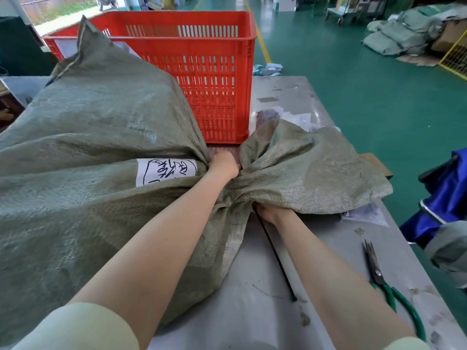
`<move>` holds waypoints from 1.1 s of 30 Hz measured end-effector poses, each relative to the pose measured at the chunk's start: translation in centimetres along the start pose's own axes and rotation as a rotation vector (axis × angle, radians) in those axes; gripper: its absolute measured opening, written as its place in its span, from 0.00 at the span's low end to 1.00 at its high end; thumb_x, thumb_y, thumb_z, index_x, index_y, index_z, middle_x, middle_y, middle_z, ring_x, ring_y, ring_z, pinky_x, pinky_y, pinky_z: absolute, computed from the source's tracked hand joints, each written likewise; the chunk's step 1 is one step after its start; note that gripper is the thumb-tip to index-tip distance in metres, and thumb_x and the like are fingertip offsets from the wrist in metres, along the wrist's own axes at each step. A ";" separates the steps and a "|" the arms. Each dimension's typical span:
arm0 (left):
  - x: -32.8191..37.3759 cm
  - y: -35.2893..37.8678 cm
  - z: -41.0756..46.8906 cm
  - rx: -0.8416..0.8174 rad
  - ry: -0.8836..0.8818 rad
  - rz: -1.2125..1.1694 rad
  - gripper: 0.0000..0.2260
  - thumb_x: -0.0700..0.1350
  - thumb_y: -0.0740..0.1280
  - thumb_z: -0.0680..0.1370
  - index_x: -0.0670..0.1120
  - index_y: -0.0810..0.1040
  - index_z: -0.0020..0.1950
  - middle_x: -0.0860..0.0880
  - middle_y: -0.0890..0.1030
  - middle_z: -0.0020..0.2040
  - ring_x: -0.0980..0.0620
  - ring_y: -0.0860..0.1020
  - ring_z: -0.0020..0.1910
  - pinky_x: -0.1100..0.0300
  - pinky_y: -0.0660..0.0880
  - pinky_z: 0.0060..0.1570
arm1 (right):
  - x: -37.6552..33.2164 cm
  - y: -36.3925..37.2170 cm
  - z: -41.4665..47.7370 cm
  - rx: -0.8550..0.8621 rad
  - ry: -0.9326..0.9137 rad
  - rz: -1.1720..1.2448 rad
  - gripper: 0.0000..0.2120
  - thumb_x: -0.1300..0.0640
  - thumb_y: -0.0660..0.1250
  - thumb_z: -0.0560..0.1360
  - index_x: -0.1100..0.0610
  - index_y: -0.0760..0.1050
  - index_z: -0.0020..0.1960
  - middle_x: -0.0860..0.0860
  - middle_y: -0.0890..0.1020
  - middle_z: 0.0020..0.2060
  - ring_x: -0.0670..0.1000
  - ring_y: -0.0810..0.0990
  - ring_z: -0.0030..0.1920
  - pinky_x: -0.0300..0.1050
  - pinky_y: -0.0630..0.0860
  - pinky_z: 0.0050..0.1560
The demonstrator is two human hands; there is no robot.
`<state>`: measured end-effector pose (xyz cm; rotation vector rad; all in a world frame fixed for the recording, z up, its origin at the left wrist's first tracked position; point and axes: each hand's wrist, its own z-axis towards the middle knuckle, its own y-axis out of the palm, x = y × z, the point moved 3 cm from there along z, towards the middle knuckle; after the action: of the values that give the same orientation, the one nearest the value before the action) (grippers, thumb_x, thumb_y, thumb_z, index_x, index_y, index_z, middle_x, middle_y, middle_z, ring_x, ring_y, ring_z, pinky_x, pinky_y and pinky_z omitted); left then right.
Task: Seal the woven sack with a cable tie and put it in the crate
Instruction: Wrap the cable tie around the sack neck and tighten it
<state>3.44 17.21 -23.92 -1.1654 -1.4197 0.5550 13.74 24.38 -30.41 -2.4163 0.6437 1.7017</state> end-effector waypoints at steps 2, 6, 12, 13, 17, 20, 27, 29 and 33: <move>0.0 -0.3 -0.1 -0.025 0.022 0.014 0.20 0.45 0.56 0.81 0.34 0.68 0.68 0.37 0.71 0.69 0.40 0.72 0.66 0.54 0.70 0.62 | 1.0 -0.6 1.7 -0.004 -0.032 -0.152 0.23 0.64 0.31 0.81 0.66 0.41 0.75 0.59 0.48 0.77 0.28 0.79 0.48 0.26 0.74 0.43; -0.3 -0.1 0.3 -0.045 0.029 -0.123 0.19 0.50 0.61 0.78 0.38 0.77 0.62 0.40 0.78 0.63 0.42 0.76 0.61 0.54 0.73 0.57 | 1.6 -1.4 2.0 0.083 0.063 -0.664 0.21 0.56 0.48 0.82 0.56 0.57 0.75 0.54 0.60 0.75 0.52 0.58 0.74 0.44 0.53 0.76; -0.3 -1.2 0.4 0.054 -0.030 -0.355 0.18 0.46 0.67 0.76 0.30 0.78 0.52 0.31 0.79 0.55 0.36 0.77 0.57 0.49 0.72 0.55 | 0.9 -0.2 0.6 -0.027 0.037 -0.637 0.15 0.59 0.51 0.82 0.59 0.68 0.66 0.55 0.71 0.66 0.55 0.71 0.65 0.42 0.68 0.65; -0.3 -1.4 0.4 0.077 -0.023 -0.381 0.15 0.47 0.67 0.76 0.33 0.80 0.44 0.32 0.80 0.48 0.37 0.78 0.53 0.50 0.73 0.49 | 1.1 0.1 0.5 -0.063 0.050 -0.465 0.12 0.61 0.51 0.82 0.57 0.73 0.55 0.55 0.76 0.54 0.52 0.76 0.52 0.39 0.77 0.50; -0.2 -2.5 0.2 0.230 -0.009 -0.533 0.11 0.46 0.62 0.79 0.39 0.76 0.46 0.38 0.80 0.51 0.40 0.78 0.57 0.53 0.74 0.55 | 2.3 0.2 -0.4 0.040 0.106 -0.345 0.15 0.68 0.55 0.79 0.53 0.69 0.38 0.51 0.74 0.34 0.46 0.71 0.32 0.34 0.71 0.27; 0.0 -3.1 -0.1 0.336 -0.018 -0.608 0.13 0.46 0.59 0.80 0.37 0.72 0.57 0.39 0.77 0.61 0.42 0.74 0.61 0.54 0.68 0.60 | 2.8 0.1 -1.7 0.069 0.105 -0.470 0.10 0.68 0.56 0.76 0.59 0.74 0.47 0.55 0.76 0.35 0.49 0.72 0.28 0.36 0.74 0.23; 0.5 -2.2 -0.2 0.253 0.136 -0.659 0.06 0.44 0.58 0.81 0.44 0.64 0.46 0.49 0.80 0.37 0.52 0.76 0.38 0.60 0.72 0.38 | -0.9 1.7 -6.6 0.023 -0.236 -1.338 0.11 0.63 0.58 0.75 0.65 0.74 0.55 0.64 0.80 0.54 0.64 0.78 0.55 0.50 0.74 0.51; 0.8 -2.0 -0.3 0.225 0.158 -0.647 0.07 0.44 0.59 0.80 0.46 0.65 0.43 0.53 0.77 0.32 0.52 0.75 0.37 0.56 0.74 0.44 | -1.9 2.0 -7.6 0.074 -0.322 -1.375 0.12 0.63 0.58 0.75 0.63 0.73 0.56 0.63 0.80 0.54 0.63 0.78 0.56 0.49 0.73 0.50; 1.1 -1.9 -0.5 0.156 0.174 -0.643 0.12 0.47 0.61 0.79 0.51 0.64 0.36 0.49 0.80 0.36 0.48 0.80 0.43 0.45 0.77 0.54 | -4.2 2.8 -9.1 0.069 -0.458 -1.150 0.12 0.59 0.61 0.74 0.55 0.79 0.54 0.56 0.84 0.47 0.58 0.80 0.51 0.47 0.74 0.50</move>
<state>3.46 17.26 -21.70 -0.5648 -1.4680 0.1023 19.32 20.01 -22.81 -1.6060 -0.6292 1.4778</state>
